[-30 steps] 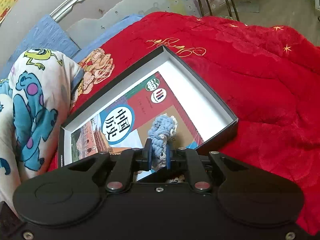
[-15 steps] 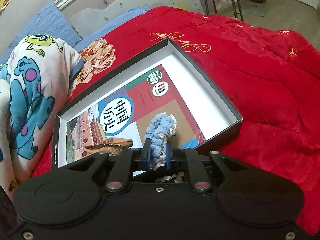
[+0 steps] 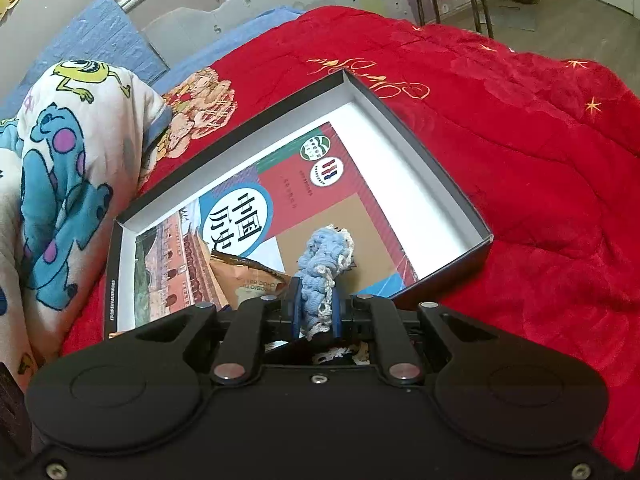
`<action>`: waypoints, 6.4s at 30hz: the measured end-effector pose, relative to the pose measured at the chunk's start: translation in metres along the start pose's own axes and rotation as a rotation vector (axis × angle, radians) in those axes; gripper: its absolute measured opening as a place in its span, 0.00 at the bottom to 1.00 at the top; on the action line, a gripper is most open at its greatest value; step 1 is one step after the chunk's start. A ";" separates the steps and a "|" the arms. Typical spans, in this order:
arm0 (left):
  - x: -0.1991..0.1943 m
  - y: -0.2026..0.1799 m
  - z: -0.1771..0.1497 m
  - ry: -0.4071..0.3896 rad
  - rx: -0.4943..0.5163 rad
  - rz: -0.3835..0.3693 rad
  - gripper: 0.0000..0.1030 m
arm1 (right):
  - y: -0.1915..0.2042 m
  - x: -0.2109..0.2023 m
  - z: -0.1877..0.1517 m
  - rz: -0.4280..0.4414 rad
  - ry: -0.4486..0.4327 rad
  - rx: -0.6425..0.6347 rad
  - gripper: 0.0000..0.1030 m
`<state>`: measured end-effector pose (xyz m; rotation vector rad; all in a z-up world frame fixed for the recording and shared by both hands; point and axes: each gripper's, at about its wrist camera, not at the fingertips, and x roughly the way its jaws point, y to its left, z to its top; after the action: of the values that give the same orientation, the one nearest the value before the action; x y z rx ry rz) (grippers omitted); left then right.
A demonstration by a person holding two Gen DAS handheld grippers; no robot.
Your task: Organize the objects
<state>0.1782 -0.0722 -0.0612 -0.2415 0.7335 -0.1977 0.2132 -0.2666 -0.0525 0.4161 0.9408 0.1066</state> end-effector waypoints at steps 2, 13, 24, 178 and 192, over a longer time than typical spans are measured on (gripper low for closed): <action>-0.003 0.000 0.003 0.014 -0.008 -0.003 0.55 | -0.002 -0.002 0.000 0.013 0.002 0.007 0.15; -0.076 -0.017 0.035 -0.048 0.060 0.000 0.69 | -0.016 -0.070 0.014 0.202 -0.065 0.067 0.49; -0.194 -0.030 0.053 -0.235 0.282 0.105 0.82 | -0.005 -0.151 -0.014 0.249 -0.160 -0.039 0.53; -0.151 0.029 -0.041 -0.153 0.162 0.230 0.33 | -0.026 -0.092 -0.066 0.266 -0.237 0.231 0.14; -0.196 0.039 0.030 -0.325 0.151 0.206 0.34 | 0.027 -0.107 -0.037 0.378 -0.218 0.136 0.14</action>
<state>0.0598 0.0206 0.0735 -0.0507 0.4143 -0.0157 0.1228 -0.2591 0.0205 0.7144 0.6485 0.3358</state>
